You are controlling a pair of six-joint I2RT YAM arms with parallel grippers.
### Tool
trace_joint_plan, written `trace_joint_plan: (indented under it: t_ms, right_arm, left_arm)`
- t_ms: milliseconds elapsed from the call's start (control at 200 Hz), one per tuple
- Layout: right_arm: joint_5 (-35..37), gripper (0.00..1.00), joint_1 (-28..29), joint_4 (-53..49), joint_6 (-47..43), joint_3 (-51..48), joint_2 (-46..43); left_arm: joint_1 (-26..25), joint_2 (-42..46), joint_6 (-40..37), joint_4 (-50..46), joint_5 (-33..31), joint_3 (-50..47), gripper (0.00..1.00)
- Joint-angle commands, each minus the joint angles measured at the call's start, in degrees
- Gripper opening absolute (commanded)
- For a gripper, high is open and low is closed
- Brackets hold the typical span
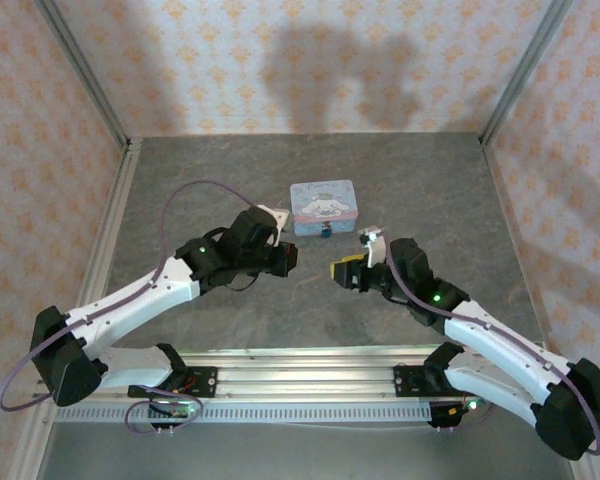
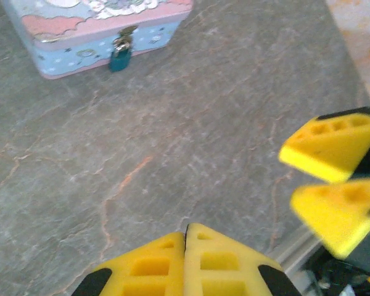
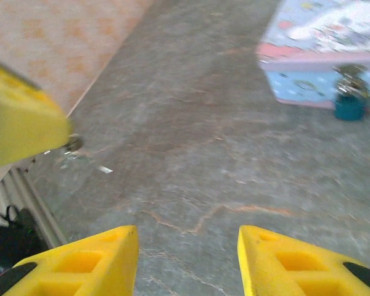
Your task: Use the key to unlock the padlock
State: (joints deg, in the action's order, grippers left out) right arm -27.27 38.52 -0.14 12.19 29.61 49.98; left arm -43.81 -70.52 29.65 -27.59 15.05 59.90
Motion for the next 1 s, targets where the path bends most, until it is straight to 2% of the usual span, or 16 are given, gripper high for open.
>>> trace_joint_plan:
  t_ms: [0, 395, 671, 991]
  right_arm:
    - [0.22, 0.47, 2.26, 8.54, -6.54, -0.34, 1.77]
    - [-1.33, 0.48, 5.19, 20.22, -14.17, -1.29, 8.04]
    - [-4.99, 0.48, 5.91, 22.23, -17.8, -0.25, 11.05]
    - [-6.67, 0.41, 6.04, 24.69, -20.04, -0.6, 11.07]
  left_arm:
    - [0.4, 1.26, 3.11, 0.73, 2.5, 2.4, 0.0]
    - [0.46, 1.78, 5.16, 2.26, 6.71, 4.57, 0.0]
    - [0.48, 2.37, 5.6, 2.9, 8.31, 4.53, 0.0]
    - [0.48, 3.02, 5.51, 3.19, 9.42, 4.02, 0.0]
